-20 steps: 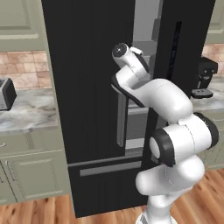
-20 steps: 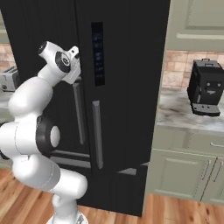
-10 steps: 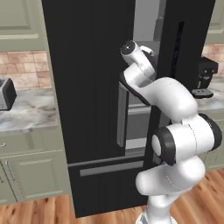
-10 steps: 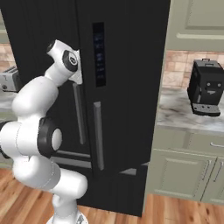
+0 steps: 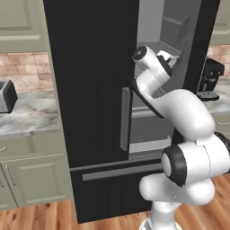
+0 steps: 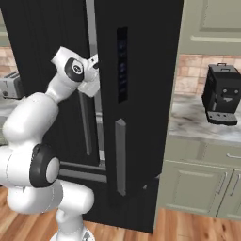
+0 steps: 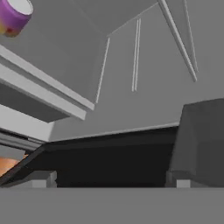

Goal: Open the fridge, grab two sodas, and place both sodas inside the bowl with ice on the dining counter.

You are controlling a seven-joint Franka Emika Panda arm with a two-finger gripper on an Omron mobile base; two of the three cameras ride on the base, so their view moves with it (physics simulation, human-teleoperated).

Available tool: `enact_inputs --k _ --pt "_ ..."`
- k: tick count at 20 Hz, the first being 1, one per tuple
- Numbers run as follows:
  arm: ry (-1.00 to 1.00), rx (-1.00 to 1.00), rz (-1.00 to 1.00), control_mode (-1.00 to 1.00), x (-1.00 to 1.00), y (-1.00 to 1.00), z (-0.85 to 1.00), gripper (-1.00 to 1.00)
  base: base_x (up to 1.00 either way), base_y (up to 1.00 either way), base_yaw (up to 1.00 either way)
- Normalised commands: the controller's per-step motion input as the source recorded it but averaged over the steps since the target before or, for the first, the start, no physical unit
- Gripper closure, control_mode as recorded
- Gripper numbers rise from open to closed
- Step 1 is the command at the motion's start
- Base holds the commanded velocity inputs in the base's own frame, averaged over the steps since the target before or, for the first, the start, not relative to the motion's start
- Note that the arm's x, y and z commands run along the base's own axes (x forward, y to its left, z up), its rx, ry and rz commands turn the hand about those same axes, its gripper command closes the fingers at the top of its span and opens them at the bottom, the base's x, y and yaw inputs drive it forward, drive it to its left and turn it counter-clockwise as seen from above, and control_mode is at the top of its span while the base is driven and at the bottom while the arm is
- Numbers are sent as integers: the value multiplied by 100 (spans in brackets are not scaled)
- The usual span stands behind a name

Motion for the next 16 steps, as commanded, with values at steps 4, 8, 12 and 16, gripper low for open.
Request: enact_inputs --k 4,8,12,16 --pt "0 3 -22 -100 -75 -88 2 -100 0 0 0" --pt "0 2 -22 -100 -61 -84 4 -100 0 0 0" --pt "0 2 -20 -100 -30 -79 2 -100 0 0 0" --pt "2 3 -12 -100 -3 -56 0 -100 0 0 0"
